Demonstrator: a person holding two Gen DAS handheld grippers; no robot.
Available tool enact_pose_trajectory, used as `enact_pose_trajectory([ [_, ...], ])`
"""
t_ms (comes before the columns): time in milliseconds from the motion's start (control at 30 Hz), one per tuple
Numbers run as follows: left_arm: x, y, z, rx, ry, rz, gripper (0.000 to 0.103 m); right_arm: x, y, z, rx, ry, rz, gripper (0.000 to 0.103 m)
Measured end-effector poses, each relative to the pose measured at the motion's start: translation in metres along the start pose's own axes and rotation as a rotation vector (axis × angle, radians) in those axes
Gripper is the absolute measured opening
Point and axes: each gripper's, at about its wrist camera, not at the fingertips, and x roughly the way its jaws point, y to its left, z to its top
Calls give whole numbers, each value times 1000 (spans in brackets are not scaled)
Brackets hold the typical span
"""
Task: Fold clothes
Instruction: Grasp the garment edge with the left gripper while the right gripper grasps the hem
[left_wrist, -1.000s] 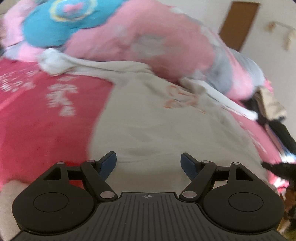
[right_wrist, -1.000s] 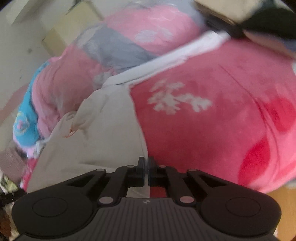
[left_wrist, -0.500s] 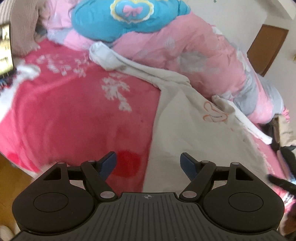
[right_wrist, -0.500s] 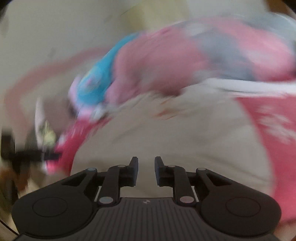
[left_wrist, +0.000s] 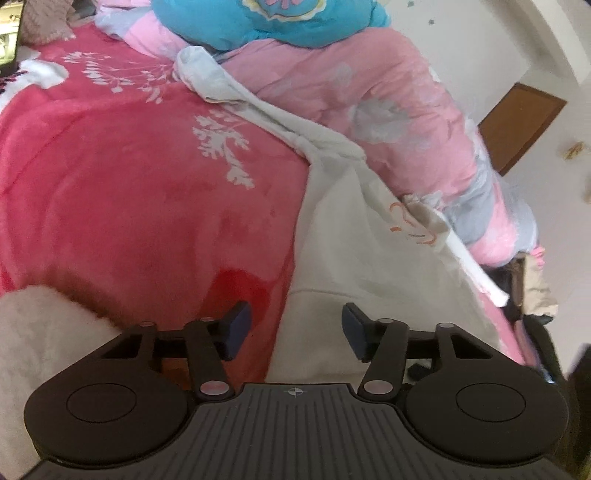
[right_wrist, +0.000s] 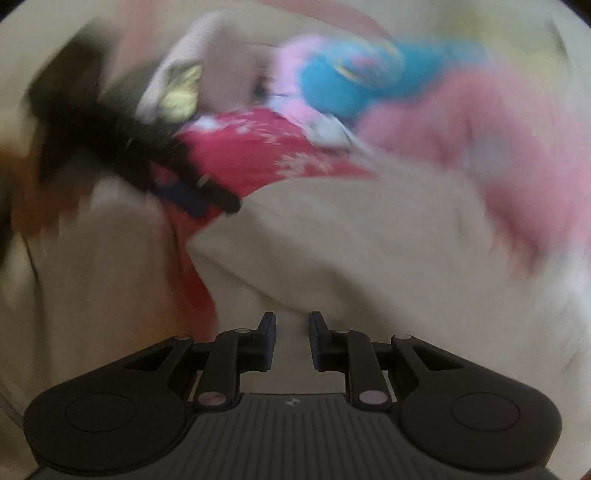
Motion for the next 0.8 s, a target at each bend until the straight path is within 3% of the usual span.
enact_pose_trajectory([
  [100, 2, 4, -1, -4, 2, -36, 45, -3, -40, -5, 410, 23, 113, 21],
  [333, 10, 18, -4, -49, 24, -57, 24, 16, -93, -43, 959, -51, 312, 21],
  [500, 11, 28, -6, -102, 15, -79, 12, 24, -105, -55, 1103, -105, 374, 21],
  [567, 11, 31, -7, -121, 13, -83, 11, 24, -105, -57, 1123, -120, 387, 18],
  [667, 9, 32, -6, -132, 5, -93, 10, 22, -105, -60, 1143, -141, 400, 3],
  [800, 2, 35, -4, -136, -12, -109, 9, 11, -102, -59, 1146, -152, 421, 1],
])
